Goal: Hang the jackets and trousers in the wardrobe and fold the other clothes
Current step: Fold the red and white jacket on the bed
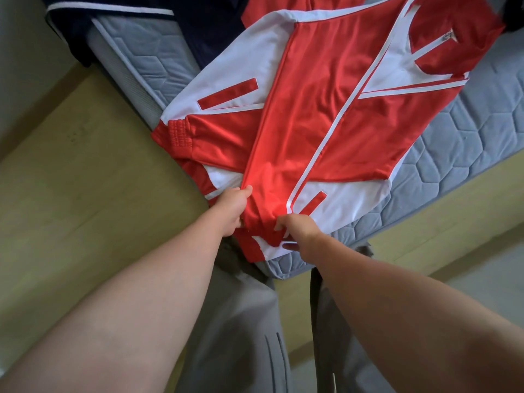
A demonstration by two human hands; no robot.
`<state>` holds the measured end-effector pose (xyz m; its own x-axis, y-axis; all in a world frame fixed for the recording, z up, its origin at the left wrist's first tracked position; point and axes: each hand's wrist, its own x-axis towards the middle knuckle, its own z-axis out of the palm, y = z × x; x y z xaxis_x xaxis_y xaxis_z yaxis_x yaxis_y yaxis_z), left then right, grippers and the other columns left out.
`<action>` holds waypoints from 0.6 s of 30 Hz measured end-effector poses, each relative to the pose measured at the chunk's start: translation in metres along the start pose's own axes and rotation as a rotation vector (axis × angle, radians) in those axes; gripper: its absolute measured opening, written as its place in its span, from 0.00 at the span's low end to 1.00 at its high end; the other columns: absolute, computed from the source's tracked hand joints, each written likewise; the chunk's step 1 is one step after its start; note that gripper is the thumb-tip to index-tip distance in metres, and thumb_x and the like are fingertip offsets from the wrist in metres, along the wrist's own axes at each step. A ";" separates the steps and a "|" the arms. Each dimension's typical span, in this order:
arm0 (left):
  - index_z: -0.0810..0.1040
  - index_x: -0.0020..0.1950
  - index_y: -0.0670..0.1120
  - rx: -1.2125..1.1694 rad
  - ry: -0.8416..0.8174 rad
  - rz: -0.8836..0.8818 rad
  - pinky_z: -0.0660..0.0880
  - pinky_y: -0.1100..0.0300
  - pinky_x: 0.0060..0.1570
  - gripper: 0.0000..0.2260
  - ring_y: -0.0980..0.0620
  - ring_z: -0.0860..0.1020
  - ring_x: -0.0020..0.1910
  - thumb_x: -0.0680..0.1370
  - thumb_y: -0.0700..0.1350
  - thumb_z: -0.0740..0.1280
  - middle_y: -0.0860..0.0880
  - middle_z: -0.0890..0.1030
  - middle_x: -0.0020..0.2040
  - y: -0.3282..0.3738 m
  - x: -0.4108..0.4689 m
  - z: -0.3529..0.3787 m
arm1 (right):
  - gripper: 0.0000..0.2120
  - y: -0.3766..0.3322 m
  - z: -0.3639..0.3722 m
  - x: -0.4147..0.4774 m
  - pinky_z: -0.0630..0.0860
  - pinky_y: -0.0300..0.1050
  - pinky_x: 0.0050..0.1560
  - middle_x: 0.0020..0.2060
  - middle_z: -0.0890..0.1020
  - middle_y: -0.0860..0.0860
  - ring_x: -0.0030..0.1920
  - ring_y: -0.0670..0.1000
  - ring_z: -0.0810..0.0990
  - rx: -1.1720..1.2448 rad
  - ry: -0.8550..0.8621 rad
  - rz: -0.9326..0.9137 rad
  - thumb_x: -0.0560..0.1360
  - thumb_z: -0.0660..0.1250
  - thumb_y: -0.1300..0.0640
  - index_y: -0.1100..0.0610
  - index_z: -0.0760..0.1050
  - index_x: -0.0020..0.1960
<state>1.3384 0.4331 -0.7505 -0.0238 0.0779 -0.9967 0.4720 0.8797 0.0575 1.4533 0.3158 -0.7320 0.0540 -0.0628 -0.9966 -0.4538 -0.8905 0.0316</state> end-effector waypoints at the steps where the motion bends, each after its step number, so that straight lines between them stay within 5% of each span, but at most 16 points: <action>1: 0.74 0.66 0.50 -0.023 -0.013 -0.009 0.79 0.53 0.47 0.13 0.47 0.82 0.56 0.85 0.54 0.60 0.49 0.83 0.58 -0.002 0.001 0.001 | 0.04 0.003 -0.001 0.000 0.80 0.47 0.40 0.36 0.77 0.55 0.35 0.54 0.78 0.007 0.025 -0.016 0.69 0.66 0.65 0.61 0.76 0.44; 6: 0.79 0.59 0.48 0.185 -0.034 -0.011 0.81 0.52 0.42 0.11 0.46 0.84 0.50 0.79 0.51 0.69 0.47 0.85 0.52 -0.010 0.002 0.004 | 0.10 0.022 -0.003 0.003 0.84 0.56 0.47 0.47 0.81 0.56 0.45 0.58 0.82 -0.197 0.155 -0.108 0.73 0.64 0.60 0.59 0.74 0.54; 12: 0.78 0.44 0.43 0.744 0.138 0.186 0.83 0.51 0.43 0.04 0.45 0.85 0.43 0.74 0.42 0.69 0.44 0.85 0.42 -0.013 0.012 -0.002 | 0.19 0.019 0.001 0.009 0.72 0.47 0.49 0.60 0.77 0.59 0.54 0.59 0.77 -0.503 0.191 -0.089 0.77 0.63 0.57 0.60 0.66 0.66; 15: 0.73 0.39 0.49 1.097 0.237 0.254 0.72 0.57 0.37 0.10 0.46 0.80 0.44 0.75 0.52 0.69 0.50 0.80 0.39 -0.002 0.006 -0.002 | 0.24 0.006 0.002 0.004 0.77 0.53 0.56 0.61 0.74 0.57 0.58 0.61 0.78 -0.513 0.256 -0.034 0.74 0.63 0.53 0.58 0.65 0.67; 18: 0.76 0.45 0.50 1.082 0.410 0.363 0.74 0.55 0.42 0.20 0.45 0.79 0.45 0.73 0.67 0.65 0.50 0.81 0.43 0.027 -0.007 0.010 | 0.27 -0.018 -0.004 -0.002 0.75 0.59 0.62 0.61 0.72 0.56 0.61 0.61 0.76 -0.452 0.415 -0.104 0.71 0.63 0.47 0.56 0.65 0.67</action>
<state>1.3604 0.4516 -0.7428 0.0782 0.5542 -0.8287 0.9968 -0.0560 0.0566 1.4645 0.3299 -0.7300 0.4601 -0.0549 -0.8862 -0.0108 -0.9984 0.0562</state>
